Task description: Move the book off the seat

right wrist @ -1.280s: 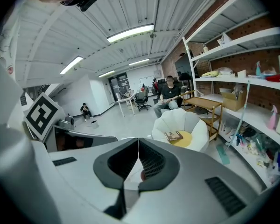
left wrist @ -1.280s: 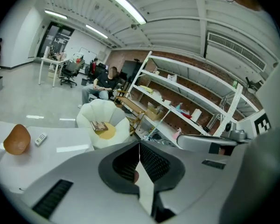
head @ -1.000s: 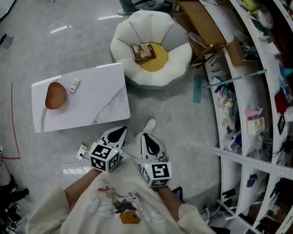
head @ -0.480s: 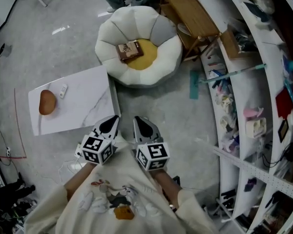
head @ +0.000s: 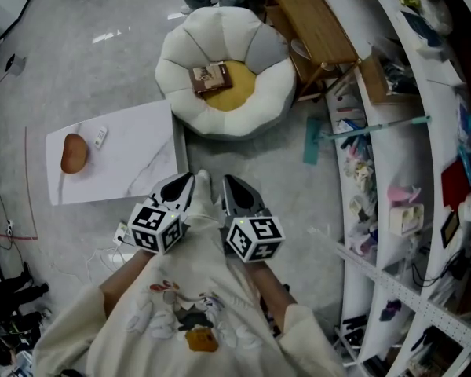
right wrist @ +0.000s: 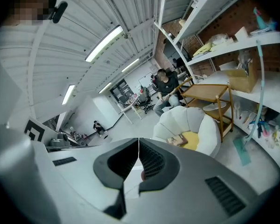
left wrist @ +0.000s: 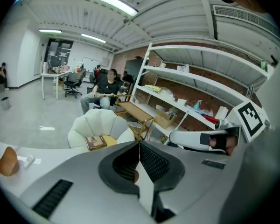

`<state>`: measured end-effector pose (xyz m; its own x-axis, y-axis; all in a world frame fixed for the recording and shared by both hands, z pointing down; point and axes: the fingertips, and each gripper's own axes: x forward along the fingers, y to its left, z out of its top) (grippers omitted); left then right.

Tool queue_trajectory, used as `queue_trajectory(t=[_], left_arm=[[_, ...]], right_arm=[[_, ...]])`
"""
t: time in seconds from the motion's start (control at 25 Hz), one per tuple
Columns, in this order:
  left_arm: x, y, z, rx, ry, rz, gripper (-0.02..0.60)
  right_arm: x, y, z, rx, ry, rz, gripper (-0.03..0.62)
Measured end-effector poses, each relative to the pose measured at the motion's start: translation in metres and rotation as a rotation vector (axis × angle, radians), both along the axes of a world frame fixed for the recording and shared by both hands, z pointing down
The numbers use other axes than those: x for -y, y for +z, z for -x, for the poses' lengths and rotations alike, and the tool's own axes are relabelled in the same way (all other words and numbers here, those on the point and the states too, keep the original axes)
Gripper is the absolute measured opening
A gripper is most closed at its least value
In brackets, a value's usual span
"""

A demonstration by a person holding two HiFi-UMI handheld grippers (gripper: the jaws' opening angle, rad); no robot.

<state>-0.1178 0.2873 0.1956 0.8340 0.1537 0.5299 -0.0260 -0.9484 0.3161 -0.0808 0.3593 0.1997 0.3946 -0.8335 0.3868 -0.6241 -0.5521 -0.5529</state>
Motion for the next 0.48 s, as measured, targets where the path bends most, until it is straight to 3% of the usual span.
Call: queue_trajectory(t=[0.2, 0.48], left_arm=[[-0.013, -0.003, -0.008, 0.004, 0.042, -0.023, 0.012], [-0.003, -0.003, -0.023, 0.009, 0.011, -0.024, 0.012]], right_arm=[[-0.005, -0.005, -0.021, -0.009, 0.005, -0.016, 0.008], [0.007, -0.003, -0.044, -0.004, -0.035, -0.038, 0.009]])
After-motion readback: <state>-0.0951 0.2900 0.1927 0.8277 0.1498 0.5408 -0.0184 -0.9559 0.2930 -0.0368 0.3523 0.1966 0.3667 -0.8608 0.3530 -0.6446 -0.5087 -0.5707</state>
